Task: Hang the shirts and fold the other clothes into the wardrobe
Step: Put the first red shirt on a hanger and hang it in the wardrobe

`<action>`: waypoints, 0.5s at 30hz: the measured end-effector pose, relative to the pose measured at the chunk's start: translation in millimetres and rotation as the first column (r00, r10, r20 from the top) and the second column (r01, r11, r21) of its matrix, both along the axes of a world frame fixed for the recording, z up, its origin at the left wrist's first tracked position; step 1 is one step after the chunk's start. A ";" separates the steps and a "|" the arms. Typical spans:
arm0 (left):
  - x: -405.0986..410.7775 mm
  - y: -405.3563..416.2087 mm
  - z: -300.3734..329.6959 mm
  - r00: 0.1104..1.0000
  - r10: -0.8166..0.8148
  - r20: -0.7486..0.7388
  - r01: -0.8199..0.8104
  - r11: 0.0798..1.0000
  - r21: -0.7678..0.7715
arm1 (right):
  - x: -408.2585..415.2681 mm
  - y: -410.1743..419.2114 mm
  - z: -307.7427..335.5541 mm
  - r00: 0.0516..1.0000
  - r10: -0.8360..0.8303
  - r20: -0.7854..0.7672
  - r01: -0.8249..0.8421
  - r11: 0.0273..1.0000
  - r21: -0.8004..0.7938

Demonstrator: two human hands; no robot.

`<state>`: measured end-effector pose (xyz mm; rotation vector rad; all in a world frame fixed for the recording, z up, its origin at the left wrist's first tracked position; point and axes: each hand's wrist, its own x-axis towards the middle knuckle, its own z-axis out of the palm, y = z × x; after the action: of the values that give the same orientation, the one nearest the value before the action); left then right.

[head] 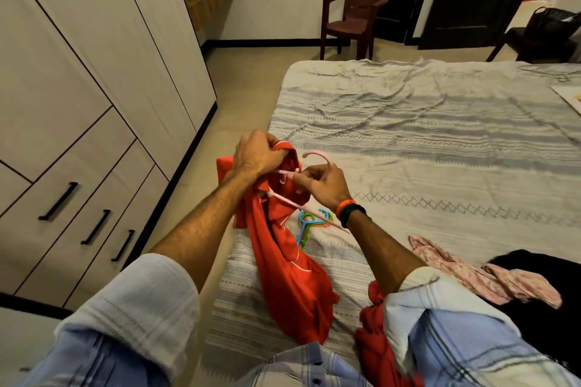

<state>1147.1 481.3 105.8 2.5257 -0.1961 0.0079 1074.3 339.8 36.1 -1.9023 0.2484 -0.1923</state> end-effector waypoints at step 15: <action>-16.1 -6.4 18.4 0.888 -0.421 -0.185 0.453 0.868 0.201 | 9.5 4.7 8.7 0.997 -0.077 -0.009 0.076 0.955 0.287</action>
<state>1131.0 475.0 124.2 2.6469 -0.7539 -0.3903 1083.8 344.5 44.8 -1.6051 0.3310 -0.1994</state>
